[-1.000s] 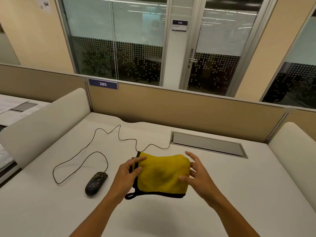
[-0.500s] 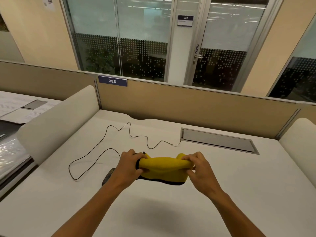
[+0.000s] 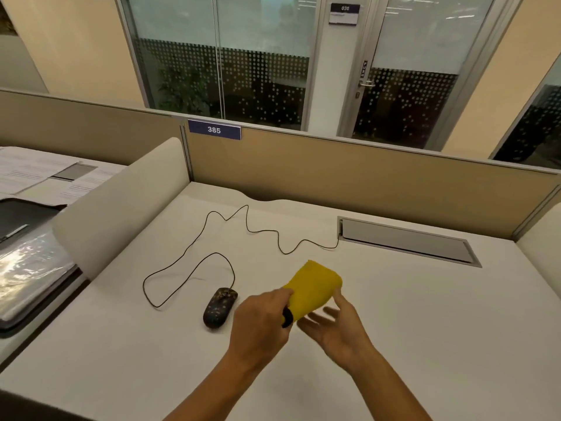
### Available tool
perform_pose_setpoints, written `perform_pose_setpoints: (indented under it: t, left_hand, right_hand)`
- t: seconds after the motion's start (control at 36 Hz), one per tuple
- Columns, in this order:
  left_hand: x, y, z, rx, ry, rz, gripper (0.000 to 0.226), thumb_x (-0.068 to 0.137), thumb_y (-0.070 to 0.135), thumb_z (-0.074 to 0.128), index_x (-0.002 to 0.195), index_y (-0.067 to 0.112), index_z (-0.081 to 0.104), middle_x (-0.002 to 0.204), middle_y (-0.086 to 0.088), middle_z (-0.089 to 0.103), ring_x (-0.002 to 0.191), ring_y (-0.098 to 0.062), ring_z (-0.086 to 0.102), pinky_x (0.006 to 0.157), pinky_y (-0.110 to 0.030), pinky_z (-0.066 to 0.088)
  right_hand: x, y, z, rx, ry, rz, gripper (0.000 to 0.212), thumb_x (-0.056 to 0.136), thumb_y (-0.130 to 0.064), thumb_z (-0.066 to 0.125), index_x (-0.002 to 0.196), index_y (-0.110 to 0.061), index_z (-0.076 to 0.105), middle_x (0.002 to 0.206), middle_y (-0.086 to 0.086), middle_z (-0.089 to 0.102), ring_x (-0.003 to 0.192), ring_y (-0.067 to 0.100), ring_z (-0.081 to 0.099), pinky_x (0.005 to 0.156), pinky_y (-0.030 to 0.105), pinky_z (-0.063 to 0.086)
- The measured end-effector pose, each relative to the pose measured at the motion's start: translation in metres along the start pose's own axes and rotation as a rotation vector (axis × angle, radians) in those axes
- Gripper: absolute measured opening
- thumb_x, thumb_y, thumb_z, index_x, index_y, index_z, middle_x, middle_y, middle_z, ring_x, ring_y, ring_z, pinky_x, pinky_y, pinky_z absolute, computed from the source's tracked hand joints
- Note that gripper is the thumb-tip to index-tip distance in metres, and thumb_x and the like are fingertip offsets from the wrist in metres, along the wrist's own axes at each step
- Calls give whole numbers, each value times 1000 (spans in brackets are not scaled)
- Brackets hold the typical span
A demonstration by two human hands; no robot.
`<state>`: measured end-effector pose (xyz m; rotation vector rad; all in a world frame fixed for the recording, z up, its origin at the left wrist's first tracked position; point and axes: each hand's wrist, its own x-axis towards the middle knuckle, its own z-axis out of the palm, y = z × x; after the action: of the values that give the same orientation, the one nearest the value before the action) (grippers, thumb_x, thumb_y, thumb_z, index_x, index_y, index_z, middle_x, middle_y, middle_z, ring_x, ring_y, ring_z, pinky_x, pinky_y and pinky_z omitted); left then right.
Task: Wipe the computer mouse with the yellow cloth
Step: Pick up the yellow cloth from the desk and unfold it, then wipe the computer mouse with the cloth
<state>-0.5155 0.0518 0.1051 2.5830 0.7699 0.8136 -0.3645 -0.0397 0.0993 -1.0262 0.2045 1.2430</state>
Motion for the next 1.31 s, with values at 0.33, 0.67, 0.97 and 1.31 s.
perform_pose_setpoints:
  t: [0.33,0.67,0.97,1.31]
  left_hand:
    - [-52,4,38,134,-99,42,69,53,23,90,118,15,68,108,4,73,89,-13,69,83,-25,55]
    - [-82,0,56,5,-250,-80,89,62,38,82,141,29,42,129,11,63,117,-2,54,108,-14,33]
    - [-93,-53,38,-135,-270,-270,51,87,37,58,137,40,46,130,18,59,120,-11,50,108,-12,30]
    - [-90,-147,23,-210,-16,-439,79,68,81,61,131,37,46,143,23,43,142,-2,23,115,-27,25]
  right_hand:
    - [10,10,-7,-227,-259,32,42,93,-16,60,135,-20,53,123,16,68,109,41,66,88,56,54]
    - [37,20,-19,-422,-37,-40,42,84,-27,75,121,-16,61,112,10,72,102,34,68,77,50,59]
    - [52,45,9,-598,20,-336,73,87,-23,72,142,-30,25,131,5,50,112,31,57,97,54,50]
    - [70,67,53,-1035,244,-735,63,92,-29,65,148,-26,35,120,-3,51,106,16,51,90,34,47]
